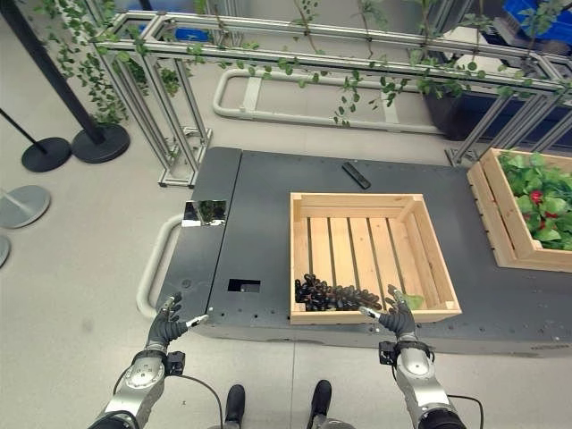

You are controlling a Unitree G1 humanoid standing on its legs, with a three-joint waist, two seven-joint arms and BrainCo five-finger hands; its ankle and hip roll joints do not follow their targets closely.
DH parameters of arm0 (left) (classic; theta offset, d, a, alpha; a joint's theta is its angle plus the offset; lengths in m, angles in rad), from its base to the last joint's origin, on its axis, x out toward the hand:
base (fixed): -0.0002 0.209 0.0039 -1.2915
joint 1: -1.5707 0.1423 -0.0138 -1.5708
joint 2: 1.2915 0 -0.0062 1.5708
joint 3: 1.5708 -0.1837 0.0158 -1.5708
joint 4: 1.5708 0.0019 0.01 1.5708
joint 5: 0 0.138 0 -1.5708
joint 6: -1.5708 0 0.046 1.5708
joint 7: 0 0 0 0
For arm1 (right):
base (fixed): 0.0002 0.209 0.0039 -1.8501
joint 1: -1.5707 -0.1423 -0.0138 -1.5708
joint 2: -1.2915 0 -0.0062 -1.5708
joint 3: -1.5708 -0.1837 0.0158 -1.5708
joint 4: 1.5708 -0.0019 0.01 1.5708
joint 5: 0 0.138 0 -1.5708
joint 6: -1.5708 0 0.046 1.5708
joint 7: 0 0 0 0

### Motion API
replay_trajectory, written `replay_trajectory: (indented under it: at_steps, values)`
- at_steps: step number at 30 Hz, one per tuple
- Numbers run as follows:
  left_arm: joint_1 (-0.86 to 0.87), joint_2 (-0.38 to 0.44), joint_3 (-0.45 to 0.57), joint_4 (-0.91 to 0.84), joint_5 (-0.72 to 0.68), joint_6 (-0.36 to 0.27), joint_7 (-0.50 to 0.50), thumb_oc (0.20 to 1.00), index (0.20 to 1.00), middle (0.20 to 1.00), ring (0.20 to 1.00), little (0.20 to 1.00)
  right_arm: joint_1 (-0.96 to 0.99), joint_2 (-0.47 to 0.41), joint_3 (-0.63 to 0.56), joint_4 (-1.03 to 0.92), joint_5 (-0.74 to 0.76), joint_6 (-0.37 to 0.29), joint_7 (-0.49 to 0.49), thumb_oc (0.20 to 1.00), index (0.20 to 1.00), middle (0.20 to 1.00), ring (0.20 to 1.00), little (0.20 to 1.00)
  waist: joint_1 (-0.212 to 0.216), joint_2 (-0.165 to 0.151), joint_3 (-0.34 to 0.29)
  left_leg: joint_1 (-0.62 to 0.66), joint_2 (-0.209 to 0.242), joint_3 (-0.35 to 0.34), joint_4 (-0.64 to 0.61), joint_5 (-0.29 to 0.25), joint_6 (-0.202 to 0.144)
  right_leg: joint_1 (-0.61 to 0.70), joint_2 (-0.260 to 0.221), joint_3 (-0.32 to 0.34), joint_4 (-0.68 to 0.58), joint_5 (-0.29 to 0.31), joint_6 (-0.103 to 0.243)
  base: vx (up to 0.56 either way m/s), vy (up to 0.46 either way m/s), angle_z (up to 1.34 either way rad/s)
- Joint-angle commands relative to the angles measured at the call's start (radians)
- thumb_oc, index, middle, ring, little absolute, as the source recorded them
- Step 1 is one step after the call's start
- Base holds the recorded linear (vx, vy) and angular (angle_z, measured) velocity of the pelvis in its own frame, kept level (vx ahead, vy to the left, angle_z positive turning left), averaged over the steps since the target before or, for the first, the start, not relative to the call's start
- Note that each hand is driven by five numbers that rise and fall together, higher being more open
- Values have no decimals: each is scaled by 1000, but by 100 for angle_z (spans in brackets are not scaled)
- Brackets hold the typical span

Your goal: Pick up the fruits from the basket on one side to the basket on the other side

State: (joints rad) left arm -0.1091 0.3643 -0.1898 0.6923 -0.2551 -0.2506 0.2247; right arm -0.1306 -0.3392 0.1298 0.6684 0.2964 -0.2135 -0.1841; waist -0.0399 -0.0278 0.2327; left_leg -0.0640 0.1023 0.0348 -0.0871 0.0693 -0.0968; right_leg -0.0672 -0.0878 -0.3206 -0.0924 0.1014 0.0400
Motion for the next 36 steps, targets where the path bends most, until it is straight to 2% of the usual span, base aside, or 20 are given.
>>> replay_trajectory:
  at_steps: [1, 4, 16, 27, 33, 36]
  values:
    - [-47, 4, -1, -11, -29, -45, -13, 1000, 1000, 1000, 1000, 1000, -21, -26, -26, -42, 19, -52, -16, 1000, 1000, 1000, 1000, 1000, 0, -32, -40, 17, 11, 90, 60, -43, -13, 35, -61, 30, 68, -76, 114, 43, 21, -8]
    - [-41, 0, 16, -10, -70, -50, -16, 1000, 1000, 1000, 1000, 1000, -26, -17, -21, -40, 30, -52, -11, 1000, 1000, 1000, 1000, 1000, 4, -40, -44, 28, 10, 103, 57, -50, -9, 32, -59, 50, 66, -72, 116, 19, 16, -6]
    - [-19, 17, 48, -69, -53, -57, -2, 1000, 1000, 1000, 1000, 1000, -10, -19, -44, -65, 24, -55, -13, 1000, 1000, 1000, 1000, 1000, 5, -45, -59, 71, 10, 115, 15, -49, -5, 45, -46, 77, 41, -63, 117, 0, 5, -5]
    - [-15, 30, 87, -148, -48, -69, 2, 1000, 1000, 1000, 1000, 1000, -4, -63, -85, -132, 18, -61, -1, 1000, 1000, 1000, 1000, 1000, 8, -41, -56, 79, 4, 117, 20, -58, -1, 47, -46, 94, 36, -61, 119, -4, 2, -6]
    - [-16, 48, 120, -177, -42, -73, -4, 1000, 1000, 1000, 1000, 1000, -3, -147, -124, -217, 18, -59, 40, 1000, 1000, 1000, 1000, 1000, 8, -49, -48, 72, 4, 116, 24, -58, -1, 40, -46, 96, 36, -57, 121, 0, 0, 0]
    - [-14, 84, 137, -192, -47, -72, -29, 1000, 1000, 1000, 1000, 1000, -24, -337, -144, -262, -10, -36, 97, 1000, 1000, 1000, 1000, 1000, 11, -62, -32, 55, 4, 114, 26, -52, -6, 26, -48, 92, 37, -48, 124, -13, -12, 0]
